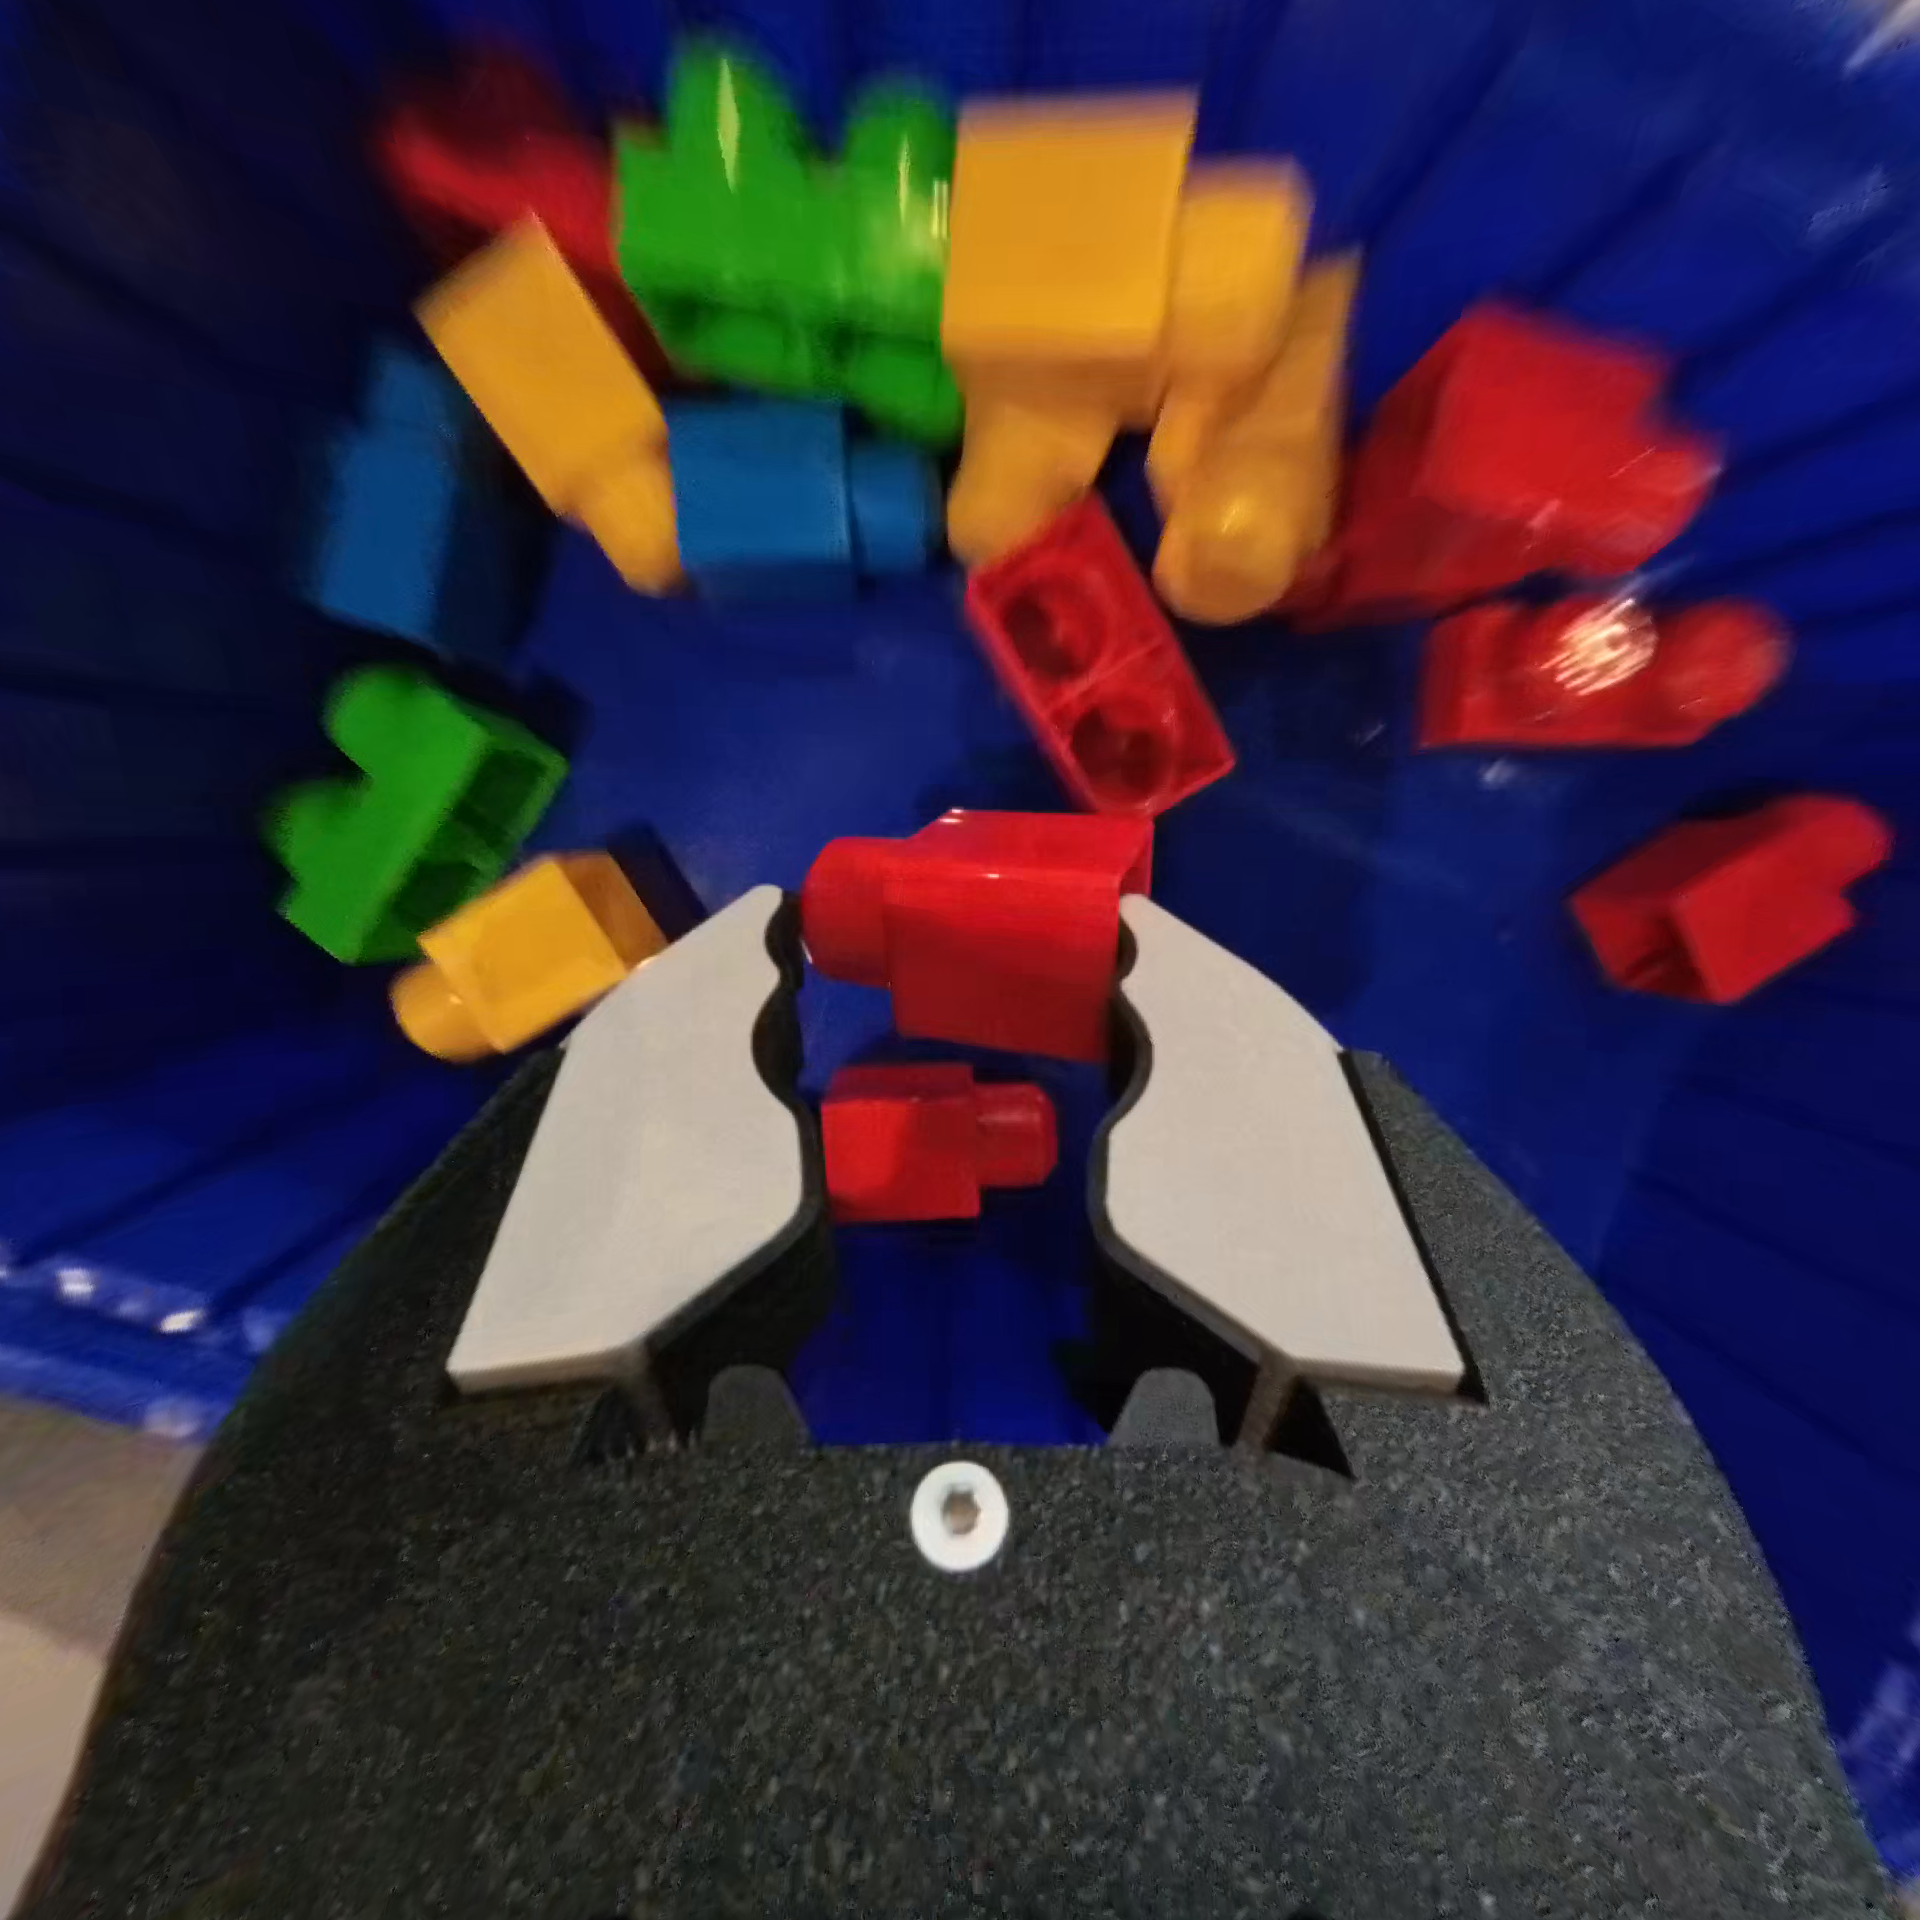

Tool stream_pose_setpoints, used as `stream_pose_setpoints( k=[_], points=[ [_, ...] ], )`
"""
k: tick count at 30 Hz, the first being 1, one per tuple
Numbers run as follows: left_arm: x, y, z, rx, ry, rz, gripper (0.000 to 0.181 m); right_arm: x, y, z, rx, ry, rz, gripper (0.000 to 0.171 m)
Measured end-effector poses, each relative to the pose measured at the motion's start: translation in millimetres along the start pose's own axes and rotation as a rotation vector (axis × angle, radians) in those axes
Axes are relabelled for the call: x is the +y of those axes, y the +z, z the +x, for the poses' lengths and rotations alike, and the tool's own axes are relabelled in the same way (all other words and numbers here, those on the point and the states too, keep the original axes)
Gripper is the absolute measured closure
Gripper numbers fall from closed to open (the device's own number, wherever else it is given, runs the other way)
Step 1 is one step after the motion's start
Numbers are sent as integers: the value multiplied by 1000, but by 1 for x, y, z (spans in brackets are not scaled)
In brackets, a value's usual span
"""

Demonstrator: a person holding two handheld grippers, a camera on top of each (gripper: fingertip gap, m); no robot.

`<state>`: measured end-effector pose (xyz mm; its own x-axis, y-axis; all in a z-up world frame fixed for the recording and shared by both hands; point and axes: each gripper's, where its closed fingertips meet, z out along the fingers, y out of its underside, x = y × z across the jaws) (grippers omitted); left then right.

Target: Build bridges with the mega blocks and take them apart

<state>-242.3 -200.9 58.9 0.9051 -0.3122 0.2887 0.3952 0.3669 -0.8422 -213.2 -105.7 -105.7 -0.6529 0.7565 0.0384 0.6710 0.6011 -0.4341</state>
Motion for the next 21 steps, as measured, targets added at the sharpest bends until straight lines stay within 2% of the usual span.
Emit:
stream_pose_setpoints(
  k=[2,5,8,11,14,18,21],
  points=[
    [1,1,2,0,26,-13,147,-26,-38,-2,122,-15,194,115],
    [4,4,7,-12,87,-33,144,-53,-101,-15,400,-135,457,116],
    [9,8,16,-6,143,-61,137,-65,-140,-49,577,-285,641,115],
    [14,14,31,40,146,-82,124,-59,-146,-68,694,-406,634,115],
    [26,22,49,102,111,-131,110,-54,-140,-80,727,-551,583,114],
    [49,30,69,175,57,-250,98,-54,-139,-100,668,-655,596,115],
    [58,31,87,244,10,-313,96,-56,-140,-119,592,-725,655,116]
  ],
)
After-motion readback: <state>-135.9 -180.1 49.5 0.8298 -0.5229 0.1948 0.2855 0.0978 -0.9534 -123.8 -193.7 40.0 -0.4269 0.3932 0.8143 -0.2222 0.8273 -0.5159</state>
